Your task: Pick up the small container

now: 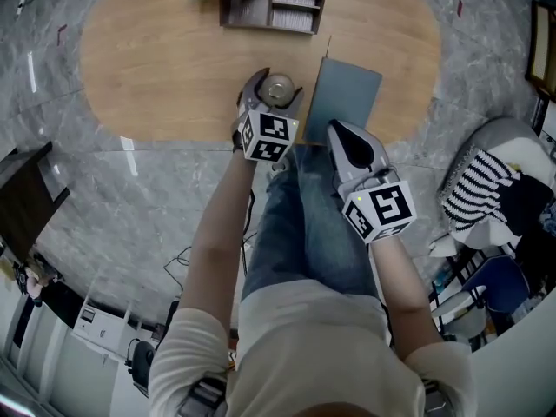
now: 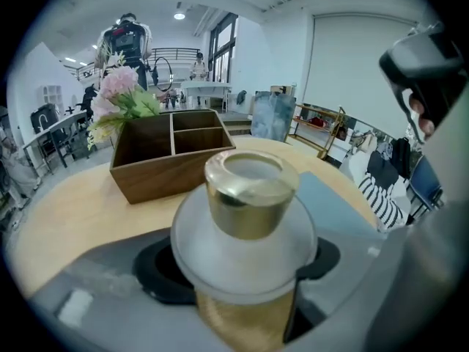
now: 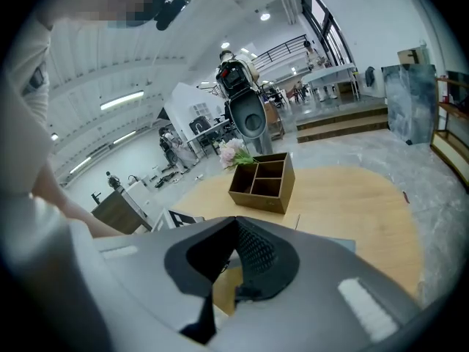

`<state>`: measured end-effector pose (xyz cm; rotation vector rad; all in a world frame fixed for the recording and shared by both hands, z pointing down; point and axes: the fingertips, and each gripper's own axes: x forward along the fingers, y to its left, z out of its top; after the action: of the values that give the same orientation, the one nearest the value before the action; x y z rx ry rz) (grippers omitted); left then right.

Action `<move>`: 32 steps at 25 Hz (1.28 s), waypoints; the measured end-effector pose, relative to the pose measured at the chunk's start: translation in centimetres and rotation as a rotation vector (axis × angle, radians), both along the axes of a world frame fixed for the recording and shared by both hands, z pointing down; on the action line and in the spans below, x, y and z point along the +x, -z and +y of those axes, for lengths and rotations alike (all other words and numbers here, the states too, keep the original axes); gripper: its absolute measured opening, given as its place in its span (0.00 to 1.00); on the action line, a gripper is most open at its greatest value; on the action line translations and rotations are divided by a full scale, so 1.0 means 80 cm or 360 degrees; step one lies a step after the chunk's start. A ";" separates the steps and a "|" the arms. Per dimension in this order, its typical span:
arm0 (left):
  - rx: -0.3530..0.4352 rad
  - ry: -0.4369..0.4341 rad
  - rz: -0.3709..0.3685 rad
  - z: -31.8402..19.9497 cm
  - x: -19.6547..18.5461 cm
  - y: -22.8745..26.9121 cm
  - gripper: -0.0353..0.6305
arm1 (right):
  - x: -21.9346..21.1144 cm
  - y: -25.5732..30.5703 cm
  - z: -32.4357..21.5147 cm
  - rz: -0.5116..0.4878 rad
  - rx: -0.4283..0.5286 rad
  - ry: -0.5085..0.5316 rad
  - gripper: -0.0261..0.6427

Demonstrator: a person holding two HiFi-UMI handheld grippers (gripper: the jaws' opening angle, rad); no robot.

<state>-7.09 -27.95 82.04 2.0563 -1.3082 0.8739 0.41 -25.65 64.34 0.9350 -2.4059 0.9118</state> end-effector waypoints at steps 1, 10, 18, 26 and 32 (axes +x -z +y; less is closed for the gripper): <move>0.0004 0.0016 0.0010 0.005 0.000 0.007 0.58 | 0.000 0.005 0.002 -0.0004 0.0010 -0.0006 0.04; 0.0051 0.0180 0.0086 0.053 -0.014 0.087 0.58 | 0.004 0.059 0.038 -0.0028 0.0102 -0.0038 0.04; 0.0150 0.0305 0.0147 0.099 -0.029 0.180 0.58 | 0.008 0.117 0.085 -0.0030 0.0191 -0.0041 0.04; 0.0220 0.0349 0.0189 0.154 -0.032 0.265 0.58 | 0.003 0.178 0.137 -0.0054 0.0278 -0.0024 0.04; 0.0270 0.0315 0.0210 0.194 -0.025 0.319 0.58 | 0.005 0.226 0.170 -0.0078 0.0374 -0.0015 0.04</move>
<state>-9.06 -12.42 56.53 2.0284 -1.5254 0.5471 0.78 -12.02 46.24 1.0178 -2.5934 0.6717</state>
